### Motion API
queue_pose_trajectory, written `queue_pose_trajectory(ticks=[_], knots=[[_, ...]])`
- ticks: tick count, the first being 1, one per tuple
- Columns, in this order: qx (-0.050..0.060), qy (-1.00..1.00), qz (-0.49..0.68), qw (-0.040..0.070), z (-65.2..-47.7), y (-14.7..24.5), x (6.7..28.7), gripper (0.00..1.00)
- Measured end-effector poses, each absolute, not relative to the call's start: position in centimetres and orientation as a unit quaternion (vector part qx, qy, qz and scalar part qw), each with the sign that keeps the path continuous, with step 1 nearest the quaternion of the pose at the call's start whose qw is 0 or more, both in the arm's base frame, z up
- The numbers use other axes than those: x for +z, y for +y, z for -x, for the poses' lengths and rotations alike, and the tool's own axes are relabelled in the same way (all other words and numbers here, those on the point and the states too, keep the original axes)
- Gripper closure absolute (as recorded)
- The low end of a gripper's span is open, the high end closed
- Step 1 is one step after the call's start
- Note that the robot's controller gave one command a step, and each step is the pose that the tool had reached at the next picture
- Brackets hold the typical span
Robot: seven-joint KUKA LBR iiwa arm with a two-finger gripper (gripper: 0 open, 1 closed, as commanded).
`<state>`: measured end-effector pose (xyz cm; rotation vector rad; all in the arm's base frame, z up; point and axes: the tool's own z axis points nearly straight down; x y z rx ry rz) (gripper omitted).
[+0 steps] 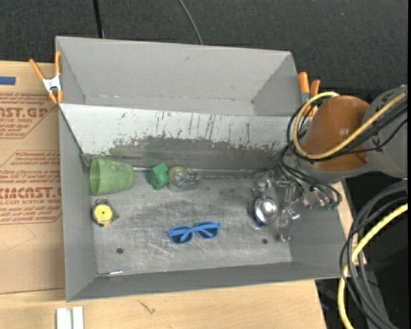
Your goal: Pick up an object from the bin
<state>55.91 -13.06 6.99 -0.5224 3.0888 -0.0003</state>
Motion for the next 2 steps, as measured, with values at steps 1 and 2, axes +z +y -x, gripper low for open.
queue_pose_trajectory(ticks=[1, 2], knots=[[0.0, 0.924, 0.383, 0.002, -55.3, -12.8, 10.0, 0.0], [0.001, 0.885, 0.465, 0.002, -57.2, -13.7, 11.7, 0.0]])
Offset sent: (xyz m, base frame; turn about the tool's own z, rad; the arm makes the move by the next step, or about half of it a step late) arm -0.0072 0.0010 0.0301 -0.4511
